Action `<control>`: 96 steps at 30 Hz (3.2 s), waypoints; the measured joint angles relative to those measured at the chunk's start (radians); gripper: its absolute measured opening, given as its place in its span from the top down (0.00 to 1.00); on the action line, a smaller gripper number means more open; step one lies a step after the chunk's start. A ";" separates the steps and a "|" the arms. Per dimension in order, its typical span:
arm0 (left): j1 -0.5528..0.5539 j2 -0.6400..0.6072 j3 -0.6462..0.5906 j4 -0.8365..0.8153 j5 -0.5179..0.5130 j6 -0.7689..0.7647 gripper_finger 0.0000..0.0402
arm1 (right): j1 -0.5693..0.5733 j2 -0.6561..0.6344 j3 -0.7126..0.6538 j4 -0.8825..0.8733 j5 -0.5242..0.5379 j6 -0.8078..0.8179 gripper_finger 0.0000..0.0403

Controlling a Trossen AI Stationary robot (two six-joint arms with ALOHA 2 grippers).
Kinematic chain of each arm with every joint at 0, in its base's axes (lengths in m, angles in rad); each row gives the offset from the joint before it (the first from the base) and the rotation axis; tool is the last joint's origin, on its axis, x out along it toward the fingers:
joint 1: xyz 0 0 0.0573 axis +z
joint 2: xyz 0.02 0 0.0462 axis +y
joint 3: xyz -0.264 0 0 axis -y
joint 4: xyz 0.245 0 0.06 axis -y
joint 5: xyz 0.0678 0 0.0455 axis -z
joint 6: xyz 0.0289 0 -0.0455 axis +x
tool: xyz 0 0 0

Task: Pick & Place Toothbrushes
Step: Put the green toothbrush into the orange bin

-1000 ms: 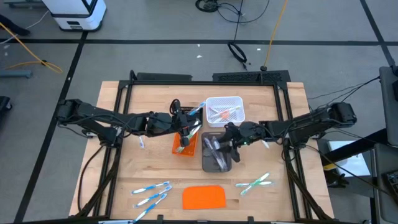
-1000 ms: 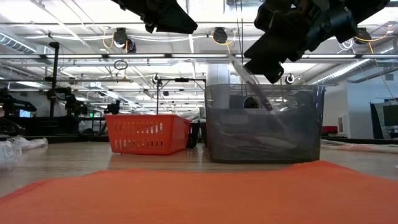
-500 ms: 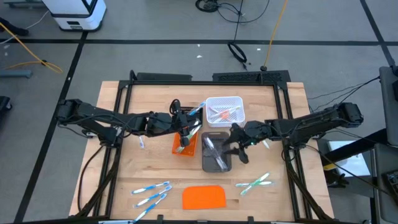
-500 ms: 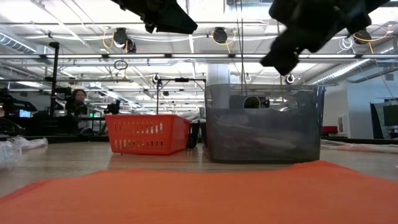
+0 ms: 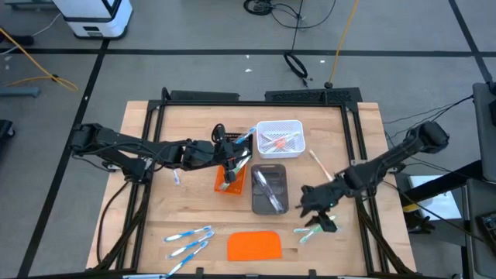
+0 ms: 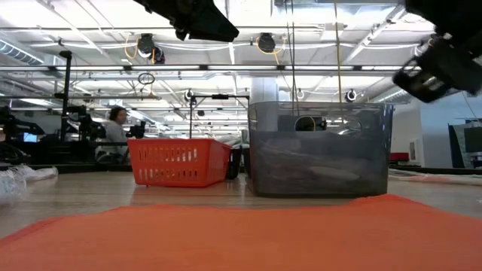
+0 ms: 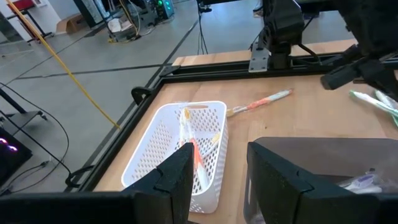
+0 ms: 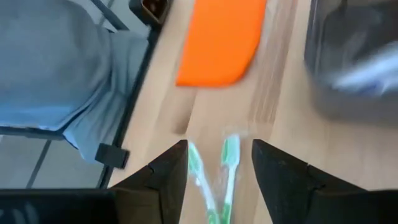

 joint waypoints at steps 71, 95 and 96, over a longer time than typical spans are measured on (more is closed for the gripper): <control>0.000 0.000 0.000 0.014 0.000 -0.034 0.62 | 0.186 -0.275 -0.176 0.090 0.322 0.117 0.98; 0.000 0.001 0.000 0.274 0.143 -0.028 0.62 | -0.190 -0.211 -0.174 0.823 0.477 -0.564 0.98; 0.000 0.005 0.000 0.284 0.143 -0.028 0.62 | -0.203 -0.200 -0.174 0.853 0.476 -0.574 0.98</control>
